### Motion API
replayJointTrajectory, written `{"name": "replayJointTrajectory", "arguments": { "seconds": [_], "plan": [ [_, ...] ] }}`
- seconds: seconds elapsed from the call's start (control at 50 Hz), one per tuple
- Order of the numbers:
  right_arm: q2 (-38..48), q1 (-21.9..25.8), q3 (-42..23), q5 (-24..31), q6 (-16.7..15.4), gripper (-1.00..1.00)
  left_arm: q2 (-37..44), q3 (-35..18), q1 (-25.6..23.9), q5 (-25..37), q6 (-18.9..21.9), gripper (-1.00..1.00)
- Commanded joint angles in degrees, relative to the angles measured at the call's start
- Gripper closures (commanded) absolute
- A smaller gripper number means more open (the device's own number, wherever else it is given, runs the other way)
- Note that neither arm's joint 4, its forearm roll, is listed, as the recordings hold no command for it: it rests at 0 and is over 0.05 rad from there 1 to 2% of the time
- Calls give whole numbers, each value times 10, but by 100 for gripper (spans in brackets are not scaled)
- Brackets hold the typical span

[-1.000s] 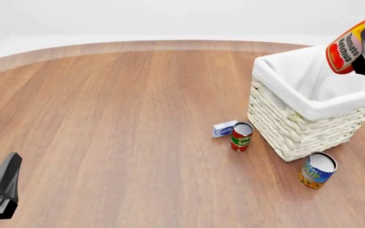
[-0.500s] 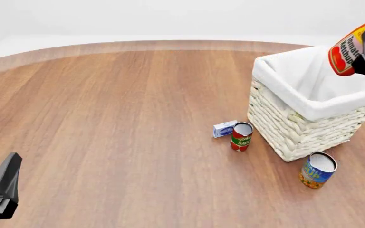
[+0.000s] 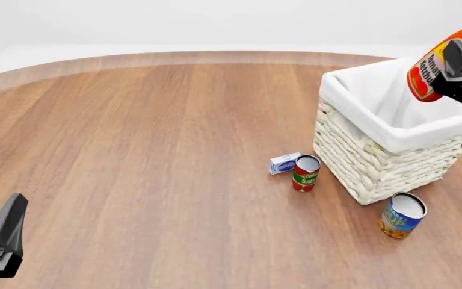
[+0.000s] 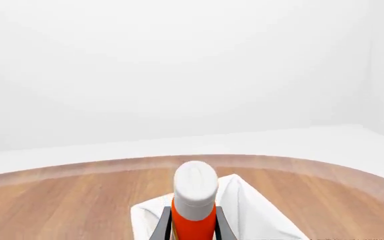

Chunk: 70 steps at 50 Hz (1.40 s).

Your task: Pick up the ketchup, and put it in the basket.

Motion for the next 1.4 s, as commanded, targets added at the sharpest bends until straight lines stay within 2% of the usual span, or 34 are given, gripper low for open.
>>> {"name": "replayJointTrajectory", "arguments": {
  "seconds": [0.02,0.24,0.66,0.82,1.4],
  "plan": [
    [15,3,-12,8,-5,100,0,0,0,0,0,-100],
    [34,2,-20,21,-30,100,0,0,0,0,0,-100],
    [19,-1,-18,43,-38,100,0,0,0,0,0,-100],
    [43,-2,-32,46,-51,100,0,0,0,0,0,-100],
    [84,11,-50,61,-60,100,0,0,0,0,0,-100]
  ]
}}
